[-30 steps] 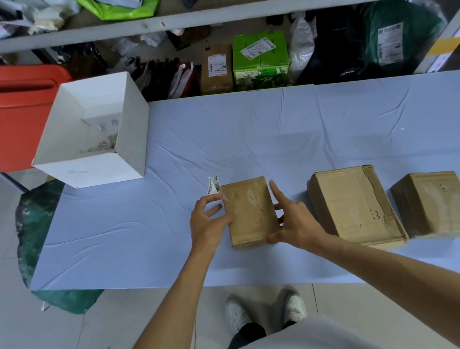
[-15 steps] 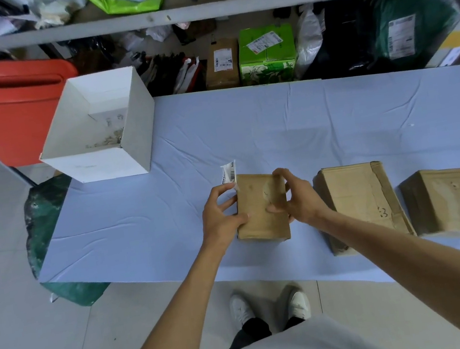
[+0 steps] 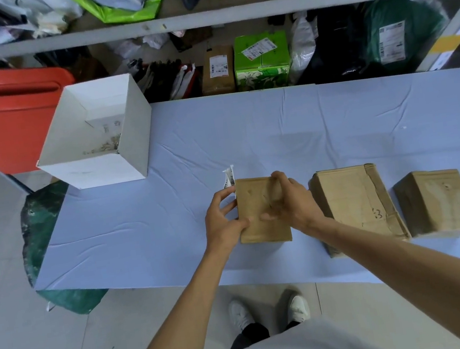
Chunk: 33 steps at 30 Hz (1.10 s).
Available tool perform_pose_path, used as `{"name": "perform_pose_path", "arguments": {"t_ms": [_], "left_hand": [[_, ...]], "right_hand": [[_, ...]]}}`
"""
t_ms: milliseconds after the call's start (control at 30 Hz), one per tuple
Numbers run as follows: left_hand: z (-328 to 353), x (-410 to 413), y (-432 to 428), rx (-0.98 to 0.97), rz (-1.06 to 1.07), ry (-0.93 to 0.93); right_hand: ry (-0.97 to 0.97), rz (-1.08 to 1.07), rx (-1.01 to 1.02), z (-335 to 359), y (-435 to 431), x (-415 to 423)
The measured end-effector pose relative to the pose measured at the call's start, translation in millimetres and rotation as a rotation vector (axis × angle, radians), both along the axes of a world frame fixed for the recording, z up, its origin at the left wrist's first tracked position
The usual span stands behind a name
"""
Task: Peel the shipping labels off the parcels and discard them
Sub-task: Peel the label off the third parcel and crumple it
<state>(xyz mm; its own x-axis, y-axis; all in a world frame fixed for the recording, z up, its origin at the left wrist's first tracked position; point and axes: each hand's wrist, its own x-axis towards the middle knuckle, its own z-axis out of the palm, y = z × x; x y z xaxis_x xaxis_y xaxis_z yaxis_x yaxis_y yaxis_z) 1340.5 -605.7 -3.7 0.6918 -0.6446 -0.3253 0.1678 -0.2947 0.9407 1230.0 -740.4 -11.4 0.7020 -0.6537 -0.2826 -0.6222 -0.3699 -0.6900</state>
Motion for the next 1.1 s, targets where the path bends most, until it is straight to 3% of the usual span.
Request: {"name": "perform_pose_path", "arguments": {"t_ms": [100,233,433,633,933,1100], "left_hand": [[-1.4,1.3,0.8,0.002,-0.002,-0.008],[-0.8,2.5,0.6,-0.006,-0.003,-0.002],[-0.5,1.1,0.8,-0.06,-0.015,0.029],[-7.3,5.9,0.7,-0.029,0.014,0.021],[-7.4,6.1,-2.8,-0.052,0.008,0.027],[-11.9,8.6,-2.4,-0.022,0.028,-0.006]], "right_hand": [[-0.086,-0.087,0.116,1.3,-9.5,-1.3],[-0.018,0.025,-0.051,7.1,-12.5,-0.6],[0.108,-0.029,-0.055,10.4,1.5,11.8],[0.008,-0.071,-0.075,7.0,-5.7,16.4],[0.132,-0.033,-0.052,10.3,1.5,18.1],[0.033,-0.099,-0.064,5.9,-6.4,20.9]]}}
